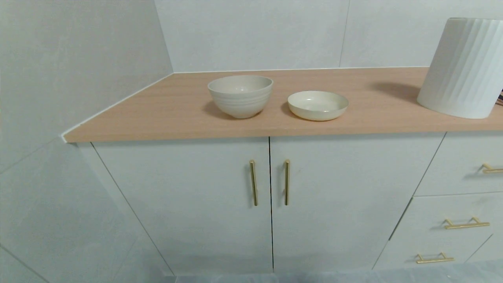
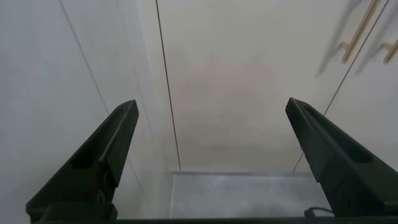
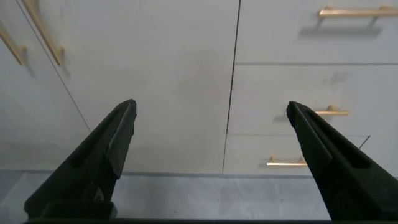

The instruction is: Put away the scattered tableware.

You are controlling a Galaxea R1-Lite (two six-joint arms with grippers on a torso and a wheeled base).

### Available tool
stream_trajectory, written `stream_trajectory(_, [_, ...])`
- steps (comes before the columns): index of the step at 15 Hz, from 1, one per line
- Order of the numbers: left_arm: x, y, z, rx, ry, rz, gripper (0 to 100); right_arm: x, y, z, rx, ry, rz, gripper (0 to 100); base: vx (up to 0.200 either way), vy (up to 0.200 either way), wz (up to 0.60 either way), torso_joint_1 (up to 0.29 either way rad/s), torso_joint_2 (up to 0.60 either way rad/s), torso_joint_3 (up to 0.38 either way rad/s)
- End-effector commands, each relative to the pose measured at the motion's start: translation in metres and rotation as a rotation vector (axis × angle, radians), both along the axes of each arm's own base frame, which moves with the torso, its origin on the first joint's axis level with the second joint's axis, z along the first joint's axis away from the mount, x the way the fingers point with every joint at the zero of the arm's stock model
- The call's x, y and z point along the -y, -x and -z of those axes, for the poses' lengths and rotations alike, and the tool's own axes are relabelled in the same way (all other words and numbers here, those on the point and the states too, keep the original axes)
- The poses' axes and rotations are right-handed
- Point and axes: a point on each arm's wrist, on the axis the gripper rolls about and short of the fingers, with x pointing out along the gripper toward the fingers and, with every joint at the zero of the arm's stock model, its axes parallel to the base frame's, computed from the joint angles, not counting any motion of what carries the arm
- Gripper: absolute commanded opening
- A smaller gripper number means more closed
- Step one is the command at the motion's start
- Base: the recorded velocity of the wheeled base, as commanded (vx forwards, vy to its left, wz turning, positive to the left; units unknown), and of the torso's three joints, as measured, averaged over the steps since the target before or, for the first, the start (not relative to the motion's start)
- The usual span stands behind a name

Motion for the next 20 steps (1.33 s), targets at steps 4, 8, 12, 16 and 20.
stream_trajectory(4, [0.0,0.0,0.0,0.0,0.001,-0.001,100,0.0,0.0,0.0,-0.001,0.0,0.0,100,0.0,0.0,0.0,-0.052,0.24,0.178])
stream_trajectory(8, [0.0,0.0,0.0,0.0,0.001,-0.001,100,0.0,0.0,0.0,-0.001,0.002,-0.001,100,0.0,0.0,0.0,0.0,0.0,0.0])
stream_trajectory(12, [0.0,0.0,0.0,0.0,0.002,-0.001,100,0.0,0.0,0.0,-0.001,0.002,-0.001,100,0.0,0.0,0.0,0.0,0.0,0.0])
stream_trajectory(16, [0.0,0.0,0.0,0.0,0.001,-0.001,100,0.0,0.0,0.0,0.0,0.017,-0.009,100,0.0,0.0,0.0,0.0,0.0,0.0])
stream_trajectory(20, [0.0,0.0,0.0,0.0,0.001,-0.001,100,-0.001,0.006,-0.063,0.069,-0.073,-0.138,100,0.0,0.0,0.0,0.0,0.0,0.0])
